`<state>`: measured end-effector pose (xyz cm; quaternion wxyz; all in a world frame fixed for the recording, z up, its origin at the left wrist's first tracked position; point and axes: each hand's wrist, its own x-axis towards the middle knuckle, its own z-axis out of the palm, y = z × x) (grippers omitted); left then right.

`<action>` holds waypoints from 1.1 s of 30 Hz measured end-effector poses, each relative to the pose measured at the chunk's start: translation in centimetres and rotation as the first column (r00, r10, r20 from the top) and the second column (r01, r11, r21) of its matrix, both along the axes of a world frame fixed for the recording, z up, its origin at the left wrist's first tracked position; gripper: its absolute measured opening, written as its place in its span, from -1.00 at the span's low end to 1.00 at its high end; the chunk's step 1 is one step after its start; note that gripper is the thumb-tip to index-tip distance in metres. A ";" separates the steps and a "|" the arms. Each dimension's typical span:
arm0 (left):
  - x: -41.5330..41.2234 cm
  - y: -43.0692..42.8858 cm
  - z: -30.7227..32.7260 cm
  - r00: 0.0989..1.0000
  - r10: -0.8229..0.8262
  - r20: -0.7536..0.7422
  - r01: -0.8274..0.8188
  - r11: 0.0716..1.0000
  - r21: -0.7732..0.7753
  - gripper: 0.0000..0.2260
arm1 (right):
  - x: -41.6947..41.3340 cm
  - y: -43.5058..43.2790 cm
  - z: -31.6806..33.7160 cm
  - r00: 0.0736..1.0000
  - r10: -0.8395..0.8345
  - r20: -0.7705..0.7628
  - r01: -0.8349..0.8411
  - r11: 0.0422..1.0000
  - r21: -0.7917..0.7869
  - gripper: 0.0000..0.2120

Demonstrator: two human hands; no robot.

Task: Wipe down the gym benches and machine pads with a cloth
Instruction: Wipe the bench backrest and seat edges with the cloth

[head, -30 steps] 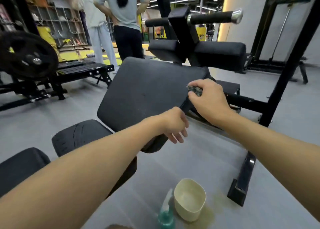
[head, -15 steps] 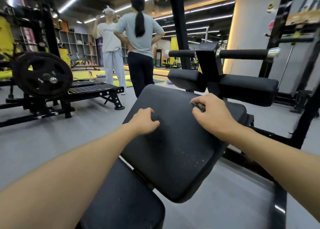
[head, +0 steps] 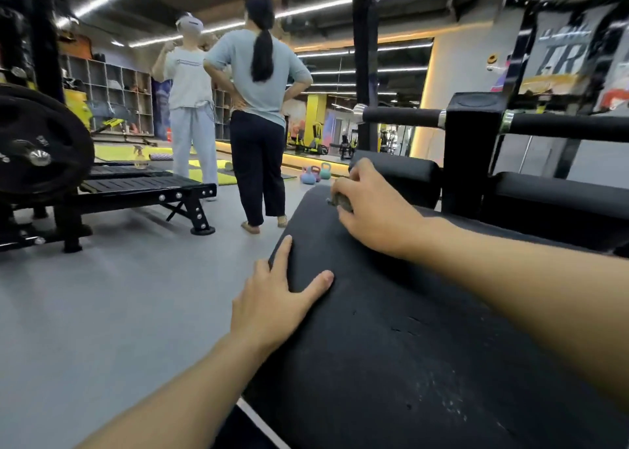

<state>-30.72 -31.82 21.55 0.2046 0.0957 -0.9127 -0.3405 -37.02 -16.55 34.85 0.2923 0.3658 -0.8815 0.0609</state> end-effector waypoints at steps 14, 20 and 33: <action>-0.4 -0.4 -0.9 0.994 0.015 -0.107 -0.016 1.000 -0.007 -0.26 | -5.5 -5.0 0.1 0.990 0.120 0.081 -0.137 0.955 0.263 -0.81; -0.4 -0.4 -0.9 0.995 0.019 -0.094 -0.020 1.000 -0.012 -0.27 | -6.4 -6.0 -0.2 1.000 -0.006 -0.006 0.007 0.989 0.151 -0.82; -0.3 -0.2 -0.6 0.998 0.031 -0.061 -0.033 0.999 -0.024 -0.30 | -2.0 -3.3 -1.5 0.986 0.145 0.082 -0.160 0.958 0.239 -0.79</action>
